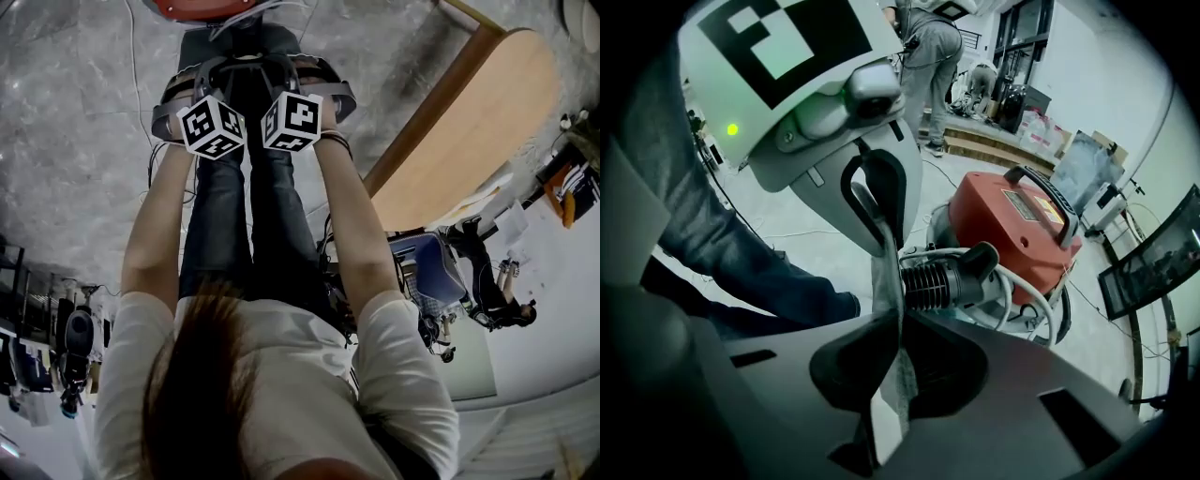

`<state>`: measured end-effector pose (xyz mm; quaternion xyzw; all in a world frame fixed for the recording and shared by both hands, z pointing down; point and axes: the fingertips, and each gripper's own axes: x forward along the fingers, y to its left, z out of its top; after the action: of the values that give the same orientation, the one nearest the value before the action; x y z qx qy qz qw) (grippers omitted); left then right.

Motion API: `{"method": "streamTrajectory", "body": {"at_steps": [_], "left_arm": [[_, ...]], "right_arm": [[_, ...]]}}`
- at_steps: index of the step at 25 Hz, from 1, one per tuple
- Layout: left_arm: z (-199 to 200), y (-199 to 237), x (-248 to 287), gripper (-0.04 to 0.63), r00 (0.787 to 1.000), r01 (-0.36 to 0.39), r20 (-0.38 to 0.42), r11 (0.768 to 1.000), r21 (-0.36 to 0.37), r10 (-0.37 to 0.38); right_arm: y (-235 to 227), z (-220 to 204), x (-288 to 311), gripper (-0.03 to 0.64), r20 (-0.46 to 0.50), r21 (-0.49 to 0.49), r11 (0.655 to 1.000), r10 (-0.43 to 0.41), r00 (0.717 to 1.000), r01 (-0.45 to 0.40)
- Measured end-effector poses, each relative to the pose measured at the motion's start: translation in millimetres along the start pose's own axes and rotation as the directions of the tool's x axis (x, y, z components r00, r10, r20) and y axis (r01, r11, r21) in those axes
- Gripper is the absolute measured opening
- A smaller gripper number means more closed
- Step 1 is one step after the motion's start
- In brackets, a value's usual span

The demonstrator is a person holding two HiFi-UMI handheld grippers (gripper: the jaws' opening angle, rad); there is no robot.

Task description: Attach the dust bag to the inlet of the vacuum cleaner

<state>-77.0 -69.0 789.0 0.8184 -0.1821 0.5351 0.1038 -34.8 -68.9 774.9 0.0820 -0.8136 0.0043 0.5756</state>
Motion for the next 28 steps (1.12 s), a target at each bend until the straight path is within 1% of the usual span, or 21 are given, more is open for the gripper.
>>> {"method": "streamTrajectory", "body": {"at_steps": [4, 8, 10, 13, 15, 17, 19, 21, 22, 23, 25, 26, 28], "left_arm": [[1.1, 5.1, 0.1, 0.043, 1.0, -0.014, -0.001, 1.0, -0.023, 0.014], [0.9, 8.2, 0.9, 0.043, 1.0, -0.016, 0.006, 1.0, -0.025, 0.016], [1.1, 10.7, 1.0, 0.043, 1.0, -0.023, 0.01, 0.998, -0.058, 0.023], [0.3, 20.0, -0.9, 0.043, 0.999, -0.044, 0.009, 0.99, -0.13, 0.046], [-0.2, 24.2, -1.2, 0.043, 0.999, -0.043, 0.007, 0.988, -0.147, 0.044], [0.8, 25.4, 0.6, 0.043, 1.0, -0.028, 0.009, 0.991, -0.13, 0.029], [4.3, 24.5, 4.0, 0.043, 1.0, -0.011, 0.003, 0.997, -0.08, 0.011], [10.1, 23.8, 8.7, 0.043, 1.0, -0.002, -0.012, 1.0, -0.021, 0.001], [12.4, 24.2, 10.5, 0.043, 1.0, 0.001, -0.018, 1.0, -0.005, -0.001], [13.2, 25.1, 11.4, 0.044, 1.0, 0.002, -0.02, 1.0, -0.006, -0.002], [10.3, 28.0, 10.7, 0.044, 1.0, -0.009, -0.015, 0.999, -0.05, 0.008], [8.0, 29.0, 9.9, 0.044, 1.0, -0.018, -0.011, 0.996, -0.09, 0.017], [3.8, 29.3, 9.7, 0.044, 0.999, -0.033, -0.003, 0.983, -0.181, 0.033]], "right_arm": [[-5.9, 1.7, 0.4, 0.026, 0.01, 0.008, 1.0, -0.003, 1.0, 0.003], [-9.9, 2.4, 1.5, 0.028, 0.017, 0.023, 1.0, -0.011, 1.0, 0.01], [-12.6, 1.8, 1.8, 0.031, 0.023, 0.045, 0.999, -0.016, 1.0, 0.015], [-19.0, 5.5, 1.6, 0.034, 0.034, 0.081, 0.997, -0.022, 0.999, 0.019], [-21.3, 7.8, 2.0, 0.035, 0.038, 0.095, 0.995, -0.026, 0.999, 0.022], [-21.7, 6.6, 2.9, 0.035, 0.039, 0.114, 0.993, -0.033, 0.999, 0.029], [-20.3, 1.7, 3.9, 0.035, 0.036, 0.144, 0.989, -0.038, 0.999, 0.033], [-18.8, -5.1, 5.1, 0.035, 0.033, 0.195, 0.98, -0.035, 0.999, 0.028], [-18.8, -7.4, 5.5, 0.035, 0.032, 0.224, 0.974, -0.033, 0.999, 0.025], [-19.7, -7.9, 6.0, 0.035, 0.032, 0.246, 0.969, -0.034, 0.999, 0.025], [-25.0, -4.8, 7.1, 0.037, 0.027, 0.25, 0.967, -0.055, 0.998, 0.046], [-29.1, -2.6, 7.7, 0.04, 0.022, 0.234, 0.97, -0.068, 0.997, 0.061], [-37.7, 0.6, 9.5, 0.046, 0.009, 0.203, 0.976, -0.081, 0.997, 0.077]]}}
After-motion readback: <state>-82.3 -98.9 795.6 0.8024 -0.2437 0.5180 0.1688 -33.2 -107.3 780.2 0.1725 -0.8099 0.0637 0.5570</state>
